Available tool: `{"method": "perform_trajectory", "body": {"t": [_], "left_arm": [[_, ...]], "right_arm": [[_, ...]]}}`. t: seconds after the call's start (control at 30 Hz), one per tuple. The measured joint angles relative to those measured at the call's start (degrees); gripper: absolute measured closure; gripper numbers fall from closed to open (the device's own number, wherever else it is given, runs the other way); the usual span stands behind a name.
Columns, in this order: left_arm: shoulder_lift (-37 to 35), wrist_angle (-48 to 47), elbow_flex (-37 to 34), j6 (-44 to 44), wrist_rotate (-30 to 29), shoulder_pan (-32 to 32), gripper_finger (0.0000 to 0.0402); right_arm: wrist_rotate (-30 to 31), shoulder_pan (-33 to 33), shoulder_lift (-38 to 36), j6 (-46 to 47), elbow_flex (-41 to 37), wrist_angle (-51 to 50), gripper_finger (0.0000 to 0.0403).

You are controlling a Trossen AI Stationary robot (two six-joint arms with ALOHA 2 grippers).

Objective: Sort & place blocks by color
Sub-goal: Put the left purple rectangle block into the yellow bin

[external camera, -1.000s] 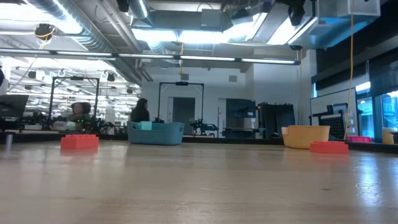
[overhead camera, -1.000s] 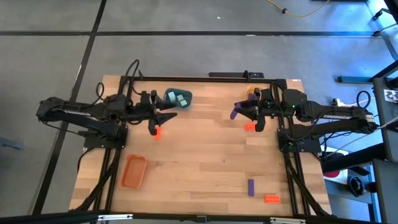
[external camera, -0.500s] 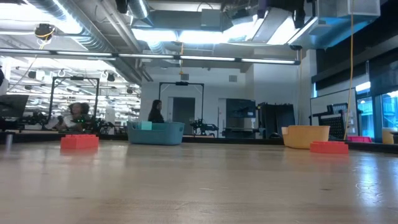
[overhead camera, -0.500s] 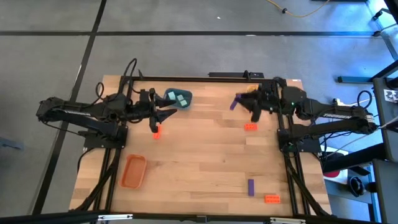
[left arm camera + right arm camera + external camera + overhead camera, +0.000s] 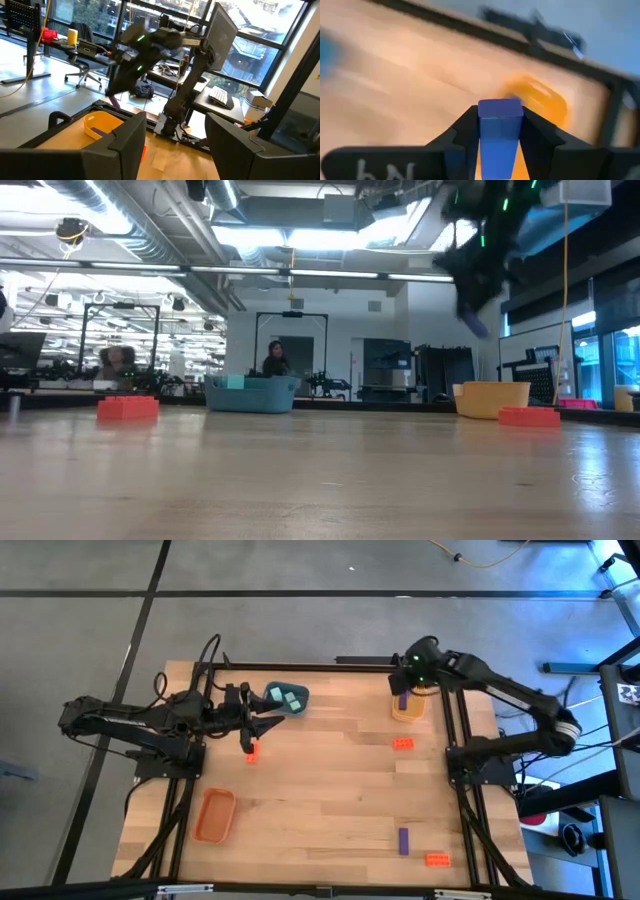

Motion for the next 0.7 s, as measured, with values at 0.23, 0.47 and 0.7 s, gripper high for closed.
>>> {"method": "perform_trajectory", "body": {"t": [0.23, 0.47, 0.7], "left_arm": [[0.02, 0.0, 0.02, 0.0, -0.04, 0.02, 0.0207], [0.02, 0.0, 0.02, 0.0, -0.07, 0.02, 0.0207], [0.02, 0.0, 0.02, -0.01, -0.7, 0.02, 0.0207]], "right_arm": [[-1.98, -7.09, 6.42, 2.48, -7.58, 1.33, 0.0292], [-3.75, -9.04, 7.65, 8.11, -14.57, 7.49, 0.0292], [-4.11, -9.09, 7.62, 12.61, -19.55, 13.06, 0.0292]]}}
